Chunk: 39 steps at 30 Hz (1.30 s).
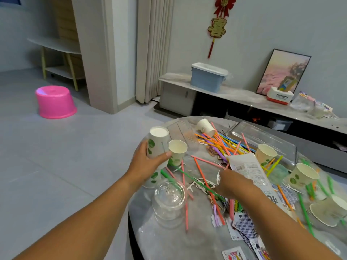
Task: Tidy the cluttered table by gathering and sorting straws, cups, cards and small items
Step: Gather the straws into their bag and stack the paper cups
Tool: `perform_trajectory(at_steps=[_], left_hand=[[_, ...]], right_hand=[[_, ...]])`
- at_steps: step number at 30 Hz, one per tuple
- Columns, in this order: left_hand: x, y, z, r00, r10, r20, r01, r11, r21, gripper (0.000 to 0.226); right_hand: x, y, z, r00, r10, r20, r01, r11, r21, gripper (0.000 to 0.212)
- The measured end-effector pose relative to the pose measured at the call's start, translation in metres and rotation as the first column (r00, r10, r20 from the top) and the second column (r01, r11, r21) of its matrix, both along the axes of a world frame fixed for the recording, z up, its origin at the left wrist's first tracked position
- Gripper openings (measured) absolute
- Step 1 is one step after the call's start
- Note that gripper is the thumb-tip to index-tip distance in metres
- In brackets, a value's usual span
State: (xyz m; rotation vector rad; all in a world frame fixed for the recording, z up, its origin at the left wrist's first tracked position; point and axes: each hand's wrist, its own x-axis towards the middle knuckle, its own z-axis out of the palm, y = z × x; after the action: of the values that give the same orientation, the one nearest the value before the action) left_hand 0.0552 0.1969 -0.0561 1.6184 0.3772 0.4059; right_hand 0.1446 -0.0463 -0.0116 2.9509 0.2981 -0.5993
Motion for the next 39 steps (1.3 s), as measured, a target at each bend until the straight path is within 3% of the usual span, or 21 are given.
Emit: perform_trajectory(at_steps=[5,9,13,17,20,22,24,26,28,32,35,39], left_hand=[[-0.002,0.006,-0.03,0.999,-0.019,-0.044,0.02,1.0,0.008,0.079],[-0.008,0.009,-0.055,0.996,-0.007,-0.09,0.009,1.0,0.017,0.083],[0.0,0.012,-0.07,0.994,-0.003,-0.109,0.009,0.999,0.052,0.079],[0.01,0.014,-0.078,0.995,-0.017,-0.102,0.025,0.997,0.074,0.078],[0.012,0.015,-0.084,0.996,-0.023,-0.088,0.028,0.998,0.054,0.078],[0.012,0.015,-0.085,0.996,-0.018,-0.082,0.022,0.999,0.044,0.08],[0.012,0.013,-0.084,0.997,-0.016,-0.077,0.018,0.999,0.033,0.086],[0.011,0.011,-0.081,0.997,-0.021,-0.071,0.024,0.999,0.044,0.093],[0.011,0.009,-0.079,0.997,-0.019,-0.072,0.024,0.997,0.068,0.097],[0.012,0.008,-0.078,0.997,-0.02,-0.079,0.027,0.995,0.096,0.099],[0.013,0.008,-0.076,0.995,-0.045,-0.092,0.054,0.994,0.099,0.123],[0.01,0.012,-0.071,0.993,-0.09,-0.083,0.095,0.994,0.063,0.152]], right_hand=[[0.012,0.026,-0.01,0.998,-0.054,0.026,0.04,0.924,0.38,0.06],[0.027,0.063,-0.025,0.998,-0.046,-0.03,0.054,0.742,0.669,0.087],[0.048,0.098,-0.041,0.99,-0.076,-0.122,0.143,0.599,0.788,0.106],[0.058,0.119,-0.061,0.977,-0.104,-0.185,0.213,0.46,0.862,0.082],[0.055,0.124,-0.068,0.988,-0.067,-0.136,0.151,0.399,0.905,0.064],[0.049,0.121,-0.061,1.0,-0.013,0.009,-0.002,0.437,0.899,0.06],[0.046,0.115,-0.046,0.964,0.11,0.244,-0.264,0.528,0.807,0.059],[0.046,0.107,-0.024,0.805,0.294,0.516,-0.577,0.587,0.567,0.057],[0.049,0.105,0.001,0.604,0.474,0.641,-0.768,0.563,0.307,0.059],[0.043,0.121,0.037,0.44,0.719,0.538,-0.885,0.45,0.121,0.063],[0.034,0.135,0.038,0.331,0.848,0.414,-0.93,0.367,-0.007,0.076],[0.016,0.14,0.012,0.506,0.835,0.216,-0.859,0.467,0.208,0.086]])
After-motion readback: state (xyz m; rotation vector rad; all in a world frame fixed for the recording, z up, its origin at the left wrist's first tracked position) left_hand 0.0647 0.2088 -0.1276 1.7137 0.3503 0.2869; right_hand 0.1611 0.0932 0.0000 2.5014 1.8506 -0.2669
